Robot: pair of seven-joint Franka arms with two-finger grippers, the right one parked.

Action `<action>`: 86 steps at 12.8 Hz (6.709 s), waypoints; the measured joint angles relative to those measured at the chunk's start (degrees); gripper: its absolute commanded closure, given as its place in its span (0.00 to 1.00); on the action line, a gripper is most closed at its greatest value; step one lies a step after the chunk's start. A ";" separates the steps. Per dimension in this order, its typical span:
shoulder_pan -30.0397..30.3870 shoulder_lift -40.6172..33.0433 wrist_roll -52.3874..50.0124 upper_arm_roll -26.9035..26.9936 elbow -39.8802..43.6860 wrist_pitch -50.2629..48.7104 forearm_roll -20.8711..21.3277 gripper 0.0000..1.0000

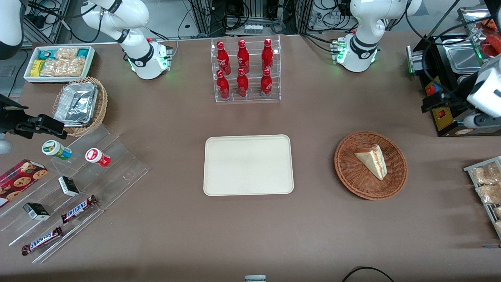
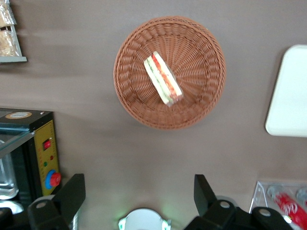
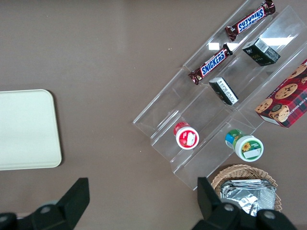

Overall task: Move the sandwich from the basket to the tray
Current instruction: 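Move the left gripper over the wrapped sandwich in the wicker basket, then lower the left gripper and close it on the sandwich, then lift the sandwich and carry it with the left gripper over the white tray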

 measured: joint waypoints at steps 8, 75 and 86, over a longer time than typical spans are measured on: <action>-0.36 -1.03 -21.05 -0.34 -17.66 21.92 1.15 0.00; -17.07 34.64 -28.15 -22.43 13.18 18.93 10.25 1.00; -22.43 48.71 -33.02 -22.18 19.72 29.52 12.77 1.00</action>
